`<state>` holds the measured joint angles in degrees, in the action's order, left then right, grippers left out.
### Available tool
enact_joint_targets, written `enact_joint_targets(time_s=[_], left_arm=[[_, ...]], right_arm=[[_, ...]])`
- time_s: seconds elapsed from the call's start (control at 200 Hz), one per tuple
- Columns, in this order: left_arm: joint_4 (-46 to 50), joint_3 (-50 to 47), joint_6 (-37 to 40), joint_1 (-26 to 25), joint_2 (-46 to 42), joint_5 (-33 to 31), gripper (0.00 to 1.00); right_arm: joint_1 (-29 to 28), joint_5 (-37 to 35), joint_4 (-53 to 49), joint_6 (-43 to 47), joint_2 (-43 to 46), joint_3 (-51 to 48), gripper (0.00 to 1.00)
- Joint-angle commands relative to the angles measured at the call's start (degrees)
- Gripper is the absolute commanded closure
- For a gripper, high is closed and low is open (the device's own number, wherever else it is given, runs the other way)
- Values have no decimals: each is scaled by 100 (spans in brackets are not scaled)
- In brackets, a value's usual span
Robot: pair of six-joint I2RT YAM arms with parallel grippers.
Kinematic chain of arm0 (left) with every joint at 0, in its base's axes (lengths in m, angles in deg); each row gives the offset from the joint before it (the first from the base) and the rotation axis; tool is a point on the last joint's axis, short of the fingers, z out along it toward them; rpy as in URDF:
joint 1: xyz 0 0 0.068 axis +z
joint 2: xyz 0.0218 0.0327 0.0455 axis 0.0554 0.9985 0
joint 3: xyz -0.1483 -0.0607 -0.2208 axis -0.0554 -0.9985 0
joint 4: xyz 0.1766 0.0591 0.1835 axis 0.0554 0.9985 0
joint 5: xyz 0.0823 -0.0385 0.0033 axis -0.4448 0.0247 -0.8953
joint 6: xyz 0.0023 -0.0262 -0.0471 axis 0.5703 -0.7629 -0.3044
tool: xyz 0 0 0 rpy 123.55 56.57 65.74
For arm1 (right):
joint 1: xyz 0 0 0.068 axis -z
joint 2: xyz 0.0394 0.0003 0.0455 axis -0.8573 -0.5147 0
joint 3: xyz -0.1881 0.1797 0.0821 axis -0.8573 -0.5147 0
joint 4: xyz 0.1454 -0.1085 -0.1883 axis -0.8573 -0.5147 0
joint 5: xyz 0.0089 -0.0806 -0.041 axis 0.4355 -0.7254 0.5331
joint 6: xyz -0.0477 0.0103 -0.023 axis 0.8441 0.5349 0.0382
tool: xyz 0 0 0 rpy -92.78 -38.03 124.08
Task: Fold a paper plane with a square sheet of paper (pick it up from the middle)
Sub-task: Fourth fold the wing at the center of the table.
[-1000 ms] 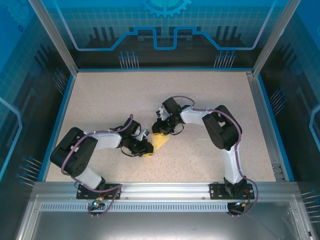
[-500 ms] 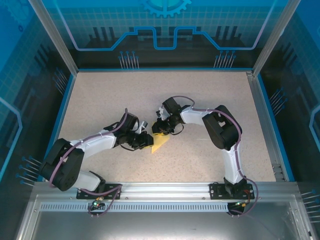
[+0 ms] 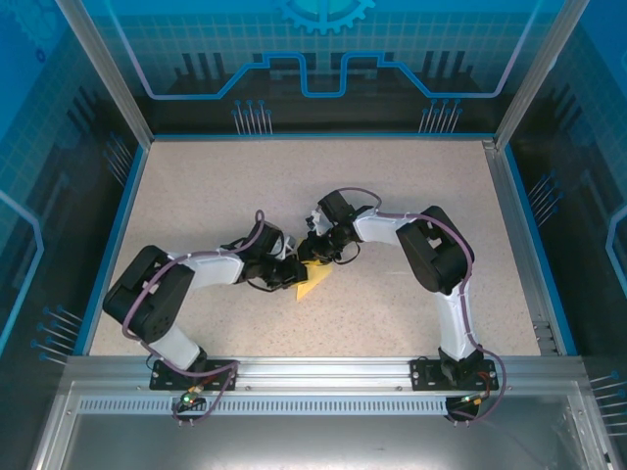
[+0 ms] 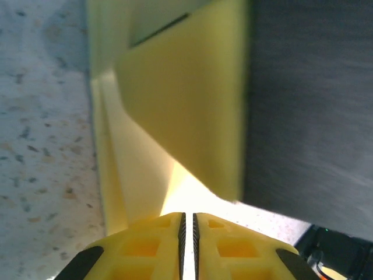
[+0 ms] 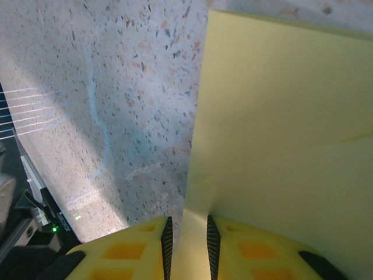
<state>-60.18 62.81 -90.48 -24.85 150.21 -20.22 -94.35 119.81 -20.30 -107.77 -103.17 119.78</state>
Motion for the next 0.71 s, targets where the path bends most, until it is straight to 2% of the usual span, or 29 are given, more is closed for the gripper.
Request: enact_joint_targets(time_s=[0.0, 0.175, 0.385, 0.7], left_arm=[[69, -108, 51, -36, 264, -443, 89], [84, -460, -124, -81, 487, -714, 95], [14, -867, -190, -112, 540, -866, 99], [69, -873, -190, -110, 515, -923, 100]], right_arm=[[-9, -575, -355, 14, -496, -220, 74], [27, -394, -348, 3, -337, -51, 74], [374, -301, -176, -41, 300, 65, 74], [421, -103, 214, 25, 798, -369, 86]])
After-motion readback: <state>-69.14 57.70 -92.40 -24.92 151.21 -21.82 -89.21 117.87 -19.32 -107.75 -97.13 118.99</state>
